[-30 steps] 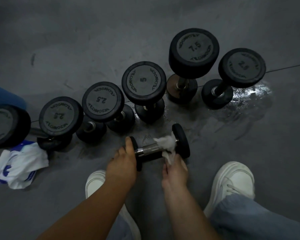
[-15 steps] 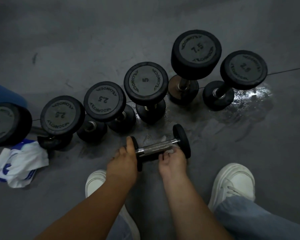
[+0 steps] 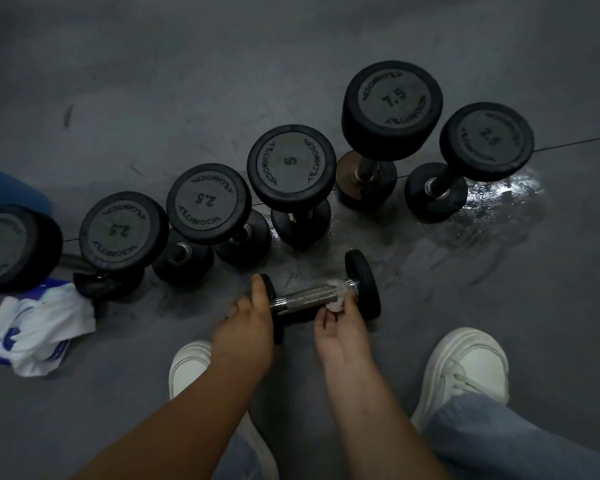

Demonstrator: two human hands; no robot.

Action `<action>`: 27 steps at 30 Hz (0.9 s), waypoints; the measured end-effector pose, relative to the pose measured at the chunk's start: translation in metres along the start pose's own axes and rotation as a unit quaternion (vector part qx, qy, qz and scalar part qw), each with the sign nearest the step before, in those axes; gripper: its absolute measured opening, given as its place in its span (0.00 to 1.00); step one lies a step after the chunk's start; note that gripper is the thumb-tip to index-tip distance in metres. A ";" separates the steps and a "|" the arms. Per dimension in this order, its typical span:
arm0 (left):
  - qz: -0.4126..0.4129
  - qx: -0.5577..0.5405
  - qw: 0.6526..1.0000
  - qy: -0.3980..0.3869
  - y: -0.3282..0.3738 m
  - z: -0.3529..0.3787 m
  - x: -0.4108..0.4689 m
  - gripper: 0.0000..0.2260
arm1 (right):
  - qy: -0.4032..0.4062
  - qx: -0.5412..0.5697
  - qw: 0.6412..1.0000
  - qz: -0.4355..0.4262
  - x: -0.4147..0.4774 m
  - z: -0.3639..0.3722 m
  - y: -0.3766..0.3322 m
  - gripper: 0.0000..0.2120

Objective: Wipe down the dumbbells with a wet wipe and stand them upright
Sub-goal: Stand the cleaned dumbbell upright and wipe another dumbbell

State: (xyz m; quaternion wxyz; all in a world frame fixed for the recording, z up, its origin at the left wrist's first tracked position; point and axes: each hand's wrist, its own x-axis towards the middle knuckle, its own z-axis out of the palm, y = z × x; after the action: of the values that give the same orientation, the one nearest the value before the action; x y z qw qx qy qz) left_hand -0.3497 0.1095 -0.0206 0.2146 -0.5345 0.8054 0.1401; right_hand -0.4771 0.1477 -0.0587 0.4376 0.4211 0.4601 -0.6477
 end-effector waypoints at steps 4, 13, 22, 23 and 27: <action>-0.001 -0.002 1.000 0.009 0.000 0.001 0.000 0.46 | 0.013 -0.058 0.998 -0.006 0.000 0.024 -0.004 0.15; -0.001 -0.004 1.000 0.005 -0.001 0.002 0.002 0.46 | 0.010 -0.065 0.997 -0.047 -0.006 0.018 0.000 0.07; -0.001 0.003 1.000 -0.006 -0.001 0.002 0.002 0.47 | 0.034 -0.138 0.988 -0.067 -0.007 -0.022 0.006 0.11; -0.002 0.006 1.000 -0.007 -0.002 0.002 0.003 0.47 | 0.031 -0.162 0.985 -0.041 -0.005 -0.024 0.006 0.11; 0.003 0.004 1.000 0.001 -0.002 0.005 0.002 0.47 | 0.021 -0.067 0.998 0.010 -0.003 -0.006 0.000 0.16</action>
State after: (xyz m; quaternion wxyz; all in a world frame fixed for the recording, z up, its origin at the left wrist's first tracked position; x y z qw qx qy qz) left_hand -0.3479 0.1097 -0.0254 0.2151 -0.5315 0.8077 0.1370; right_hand -0.4753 0.1544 -0.0569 0.4617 0.4091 0.5069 -0.6021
